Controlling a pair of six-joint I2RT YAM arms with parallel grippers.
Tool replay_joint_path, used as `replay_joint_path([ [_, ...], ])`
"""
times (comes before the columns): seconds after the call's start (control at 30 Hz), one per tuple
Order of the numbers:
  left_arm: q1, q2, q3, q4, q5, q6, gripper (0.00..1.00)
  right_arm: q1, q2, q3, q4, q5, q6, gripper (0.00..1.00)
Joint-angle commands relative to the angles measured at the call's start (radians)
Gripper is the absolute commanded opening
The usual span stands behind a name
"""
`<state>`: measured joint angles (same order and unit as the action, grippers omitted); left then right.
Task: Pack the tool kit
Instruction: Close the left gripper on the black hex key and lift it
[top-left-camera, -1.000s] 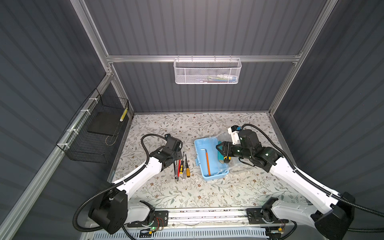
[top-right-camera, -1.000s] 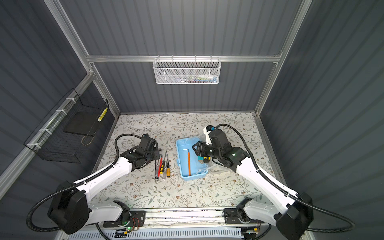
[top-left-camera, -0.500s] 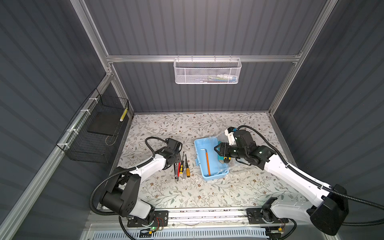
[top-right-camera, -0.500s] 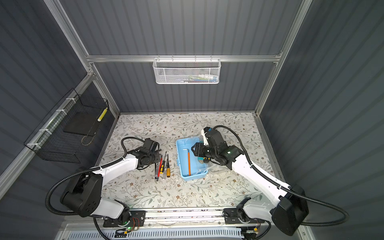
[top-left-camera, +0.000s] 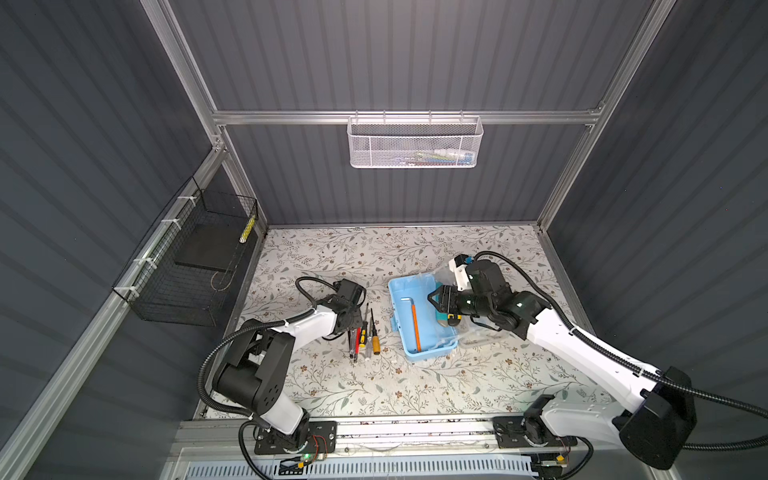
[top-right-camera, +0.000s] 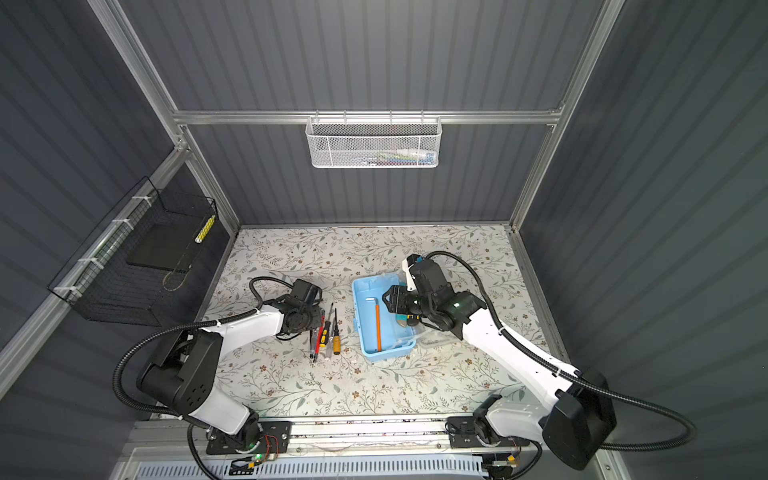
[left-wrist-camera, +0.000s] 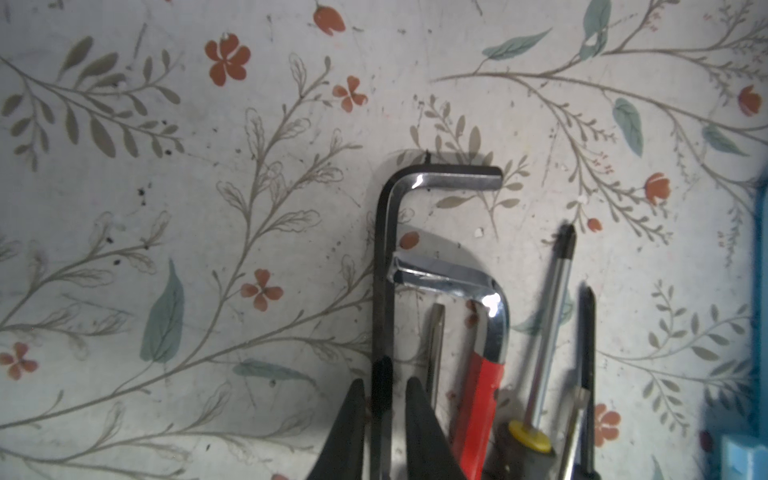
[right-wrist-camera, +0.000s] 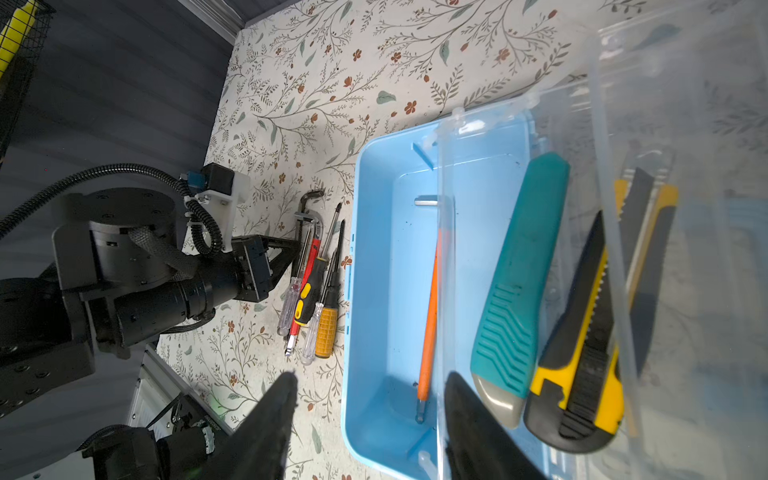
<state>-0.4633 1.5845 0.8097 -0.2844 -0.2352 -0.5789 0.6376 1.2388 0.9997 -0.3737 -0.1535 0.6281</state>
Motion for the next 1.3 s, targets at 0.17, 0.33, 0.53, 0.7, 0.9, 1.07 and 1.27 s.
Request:
replay_joint_path([
  [0.17,0.009,0.029,0.011,0.005,0.009,-0.004,0.17,0.004,0.015,-0.014,0.007,0.008,-0.002,0.58],
  [0.33,0.011,0.044,0.017,0.001,0.008,-0.004,0.13,0.004,0.020,-0.014,0.007,0.011,-0.004,0.58],
  [0.53,0.014,0.067,0.025,-0.010,-0.001,-0.013,0.09,0.002,0.033,-0.012,0.007,0.013,-0.008,0.58],
  [0.7,0.016,0.074,0.042,-0.034,-0.017,-0.006,0.00,0.000,0.040,-0.009,0.008,0.012,-0.008,0.58],
  [0.9,0.017,0.015,0.087,-0.146,-0.126,0.005,0.00,-0.002,0.041,-0.012,0.013,0.014,-0.004,0.58],
  [1.07,0.016,-0.027,0.132,-0.228,-0.200,0.021,0.00,-0.004,0.040,-0.013,0.016,0.013,-0.003,0.58],
  [1.27,0.015,-0.124,0.185,-0.281,-0.166,0.031,0.00,-0.011,0.021,-0.015,0.013,0.013,0.001,0.58],
])
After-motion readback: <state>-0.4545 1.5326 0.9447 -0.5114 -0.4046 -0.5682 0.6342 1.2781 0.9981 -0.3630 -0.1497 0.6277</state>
